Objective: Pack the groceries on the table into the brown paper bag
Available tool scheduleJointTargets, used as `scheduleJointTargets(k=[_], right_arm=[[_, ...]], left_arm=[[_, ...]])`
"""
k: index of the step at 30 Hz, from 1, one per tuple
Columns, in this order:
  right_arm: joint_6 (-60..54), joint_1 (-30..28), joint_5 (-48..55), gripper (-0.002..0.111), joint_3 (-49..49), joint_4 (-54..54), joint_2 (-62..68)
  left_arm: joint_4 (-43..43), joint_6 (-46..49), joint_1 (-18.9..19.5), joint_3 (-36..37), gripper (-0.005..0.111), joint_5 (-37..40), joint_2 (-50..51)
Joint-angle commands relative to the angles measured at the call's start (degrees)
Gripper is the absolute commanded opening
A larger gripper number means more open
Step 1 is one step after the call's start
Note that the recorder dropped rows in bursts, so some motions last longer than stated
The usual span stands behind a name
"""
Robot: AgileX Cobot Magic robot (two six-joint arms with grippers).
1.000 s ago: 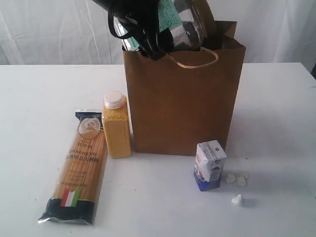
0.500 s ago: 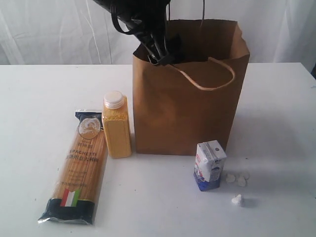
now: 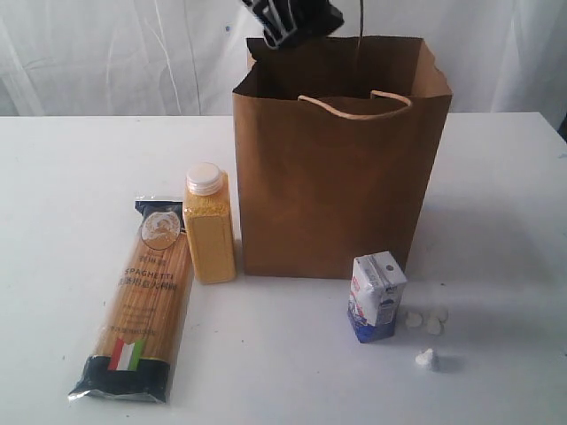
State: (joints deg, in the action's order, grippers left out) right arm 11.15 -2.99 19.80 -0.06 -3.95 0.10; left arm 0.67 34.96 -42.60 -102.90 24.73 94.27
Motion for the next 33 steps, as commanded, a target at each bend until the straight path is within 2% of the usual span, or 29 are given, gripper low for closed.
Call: scheduleJointTargets(k=[1, 3, 6, 7, 8, 9, 10, 11, 12, 13, 14, 15, 16, 17, 18, 19, 20, 22, 28, 31, 33], right_arm=[[0.01, -0.35, -0.17, 0.0, 0.06, -0.33, -0.1], [0.01, -0.35, -0.17, 0.0, 0.06, -0.33, -0.1], [0.01, -0.35, -0.17, 0.0, 0.06, -0.33, -0.1], [0.01, -0.35, -0.17, 0.0, 0.06, -0.33, -0.1], [0.01, -0.35, -0.17, 0.0, 0.06, -0.33, -0.1], [0.01, -0.35, -0.17, 0.0, 0.06, -0.33, -0.1], [0.01, -0.35, -0.17, 0.0, 0.06, -0.33, -0.1], [0.01, -0.35, -0.17, 0.0, 0.06, -0.33, -0.1], [0.01, -0.35, -0.17, 0.0, 0.06, -0.33, -0.1], [0.01, -0.35, -0.17, 0.0, 0.06, -0.33, -0.1], [0.01, -0.35, -0.17, 0.0, 0.06, -0.33, -0.1], [0.01, -0.35, -0.17, 0.0, 0.06, -0.33, -0.1], [0.01, -0.35, -0.17, 0.0, 0.06, -0.33, -0.1], [0.01, -0.35, -0.17, 0.0, 0.06, -0.33, -0.1], [0.01, -0.35, -0.17, 0.0, 0.06, -0.33, -0.1], [0.01, -0.35, -0.17, 0.0, 0.06, -0.33, -0.1], [0.01, -0.35, -0.17, 0.0, 0.06, -0.33, -0.1], [0.01, -0.35, -0.17, 0.0, 0.06, -0.33, -0.1], [0.01, -0.35, -0.17, 0.0, 0.06, -0.33, -0.1], [0.01, -0.35, -0.17, 0.0, 0.06, -0.33, -0.1], [0.01, -0.35, -0.17, 0.0, 0.06, -0.33, -0.1]], left_arm=[[-0.18, -0.22, 0.16, -0.47, 0.1, 4.18, -5.07], [2.8, -0.22, 0.16, -0.47, 0.1, 9.05, -7.77], [14.89, -2.48, 0.16, -0.47, 0.1, 15.11, -10.98], [24.47, -11.05, 0.16, -0.47, 0.1, 17.38, -12.28], [30.13, -16.67, 0.16, -0.47, 0.1, 18.89, -12.76], [39.65, -26.71, 0.16, -0.47, 0.097, 24.46, -13.08], [44.64, -31.01, 0.16, -0.47, 0.094, 28.73, -13.04], [52.01, -34.96, 1.28, -0.36, 0.079, 36.7, -12.66], [55.96, -34.96, 3.69, 0.93, 0.056, 42.48, -12.42], [57.67, -34.96, 5.62, 1.93, 0.04, 44.56, -12.44], [59.28, -34.96, 10.5, 3.72, 0.005, 45.24, -12.44], [59.17, -34.96, 13.26, 4.6, 0.001, 45.24, -12.54], [57.25, -37.25, 18.51, 6.12, 0.001, 45.24, -12.77], [53.6, -39.67, 21.55, 7.07, 0.001, 45.24, -12.92], [43.79, -41.82, 27.36, 8.53, 0.001, 45.24, -13.45], [37.59, -41.67, 30.66, 9.82, 0.001, 45.24, -14.07], [28.29, -40.66, 36.0, 14.0, 0.001, 41.13, -16.06], [22.49, -40.67, 40.44, 19.52, 0.001, 35.51, -19.18], [23.17, -49.13, 47.82, 37.35, 0.001, 21.68, -32.49], [23.72, -54.77, 49.39, 47.95, 0.001, 12.56, -42.36], [23.57, -55.4, 48.63, 54.11, 0.001, 6.37, -49.0]])
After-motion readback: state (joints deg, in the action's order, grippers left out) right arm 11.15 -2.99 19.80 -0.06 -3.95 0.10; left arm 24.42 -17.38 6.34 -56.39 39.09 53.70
